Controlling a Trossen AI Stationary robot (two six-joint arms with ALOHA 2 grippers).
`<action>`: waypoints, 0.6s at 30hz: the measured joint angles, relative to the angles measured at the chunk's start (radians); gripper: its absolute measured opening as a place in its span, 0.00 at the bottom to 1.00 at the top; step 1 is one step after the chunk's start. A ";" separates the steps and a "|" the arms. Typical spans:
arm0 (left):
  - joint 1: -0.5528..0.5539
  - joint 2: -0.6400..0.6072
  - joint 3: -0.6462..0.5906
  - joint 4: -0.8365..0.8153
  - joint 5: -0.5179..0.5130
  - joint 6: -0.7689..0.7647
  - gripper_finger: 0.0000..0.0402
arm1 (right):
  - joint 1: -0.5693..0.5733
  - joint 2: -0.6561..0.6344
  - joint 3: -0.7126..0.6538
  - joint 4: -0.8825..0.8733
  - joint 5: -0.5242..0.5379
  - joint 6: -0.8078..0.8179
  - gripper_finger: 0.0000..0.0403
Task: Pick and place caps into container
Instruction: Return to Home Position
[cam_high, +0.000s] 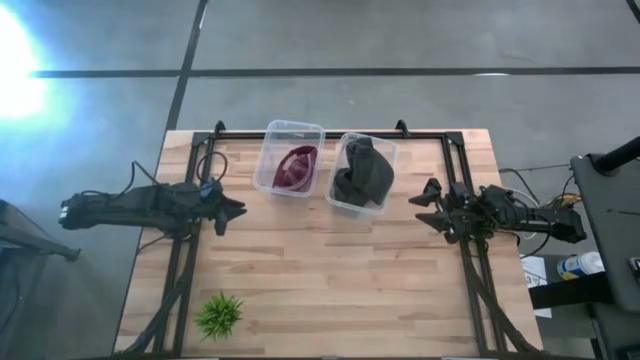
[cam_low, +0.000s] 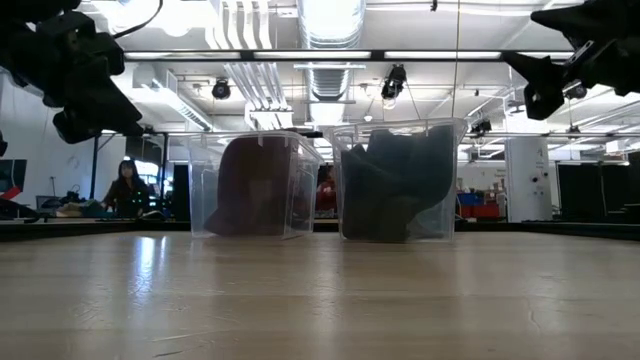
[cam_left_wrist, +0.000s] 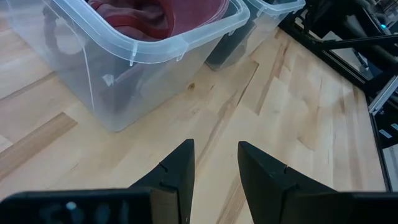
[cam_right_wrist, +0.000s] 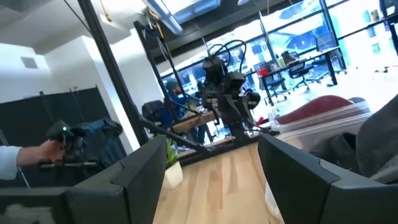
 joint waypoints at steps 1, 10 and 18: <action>0.000 0.000 0.000 0.000 0.000 0.000 0.29 | 0.000 0.000 0.000 -0.001 -0.001 0.000 0.62; 0.000 0.000 0.010 0.002 0.000 -0.002 0.29 | 0.000 0.026 0.000 -0.016 0.000 0.000 0.62; 0.000 0.000 0.010 0.000 0.000 -0.002 0.29 | 0.000 0.043 0.000 -0.018 0.000 0.000 0.62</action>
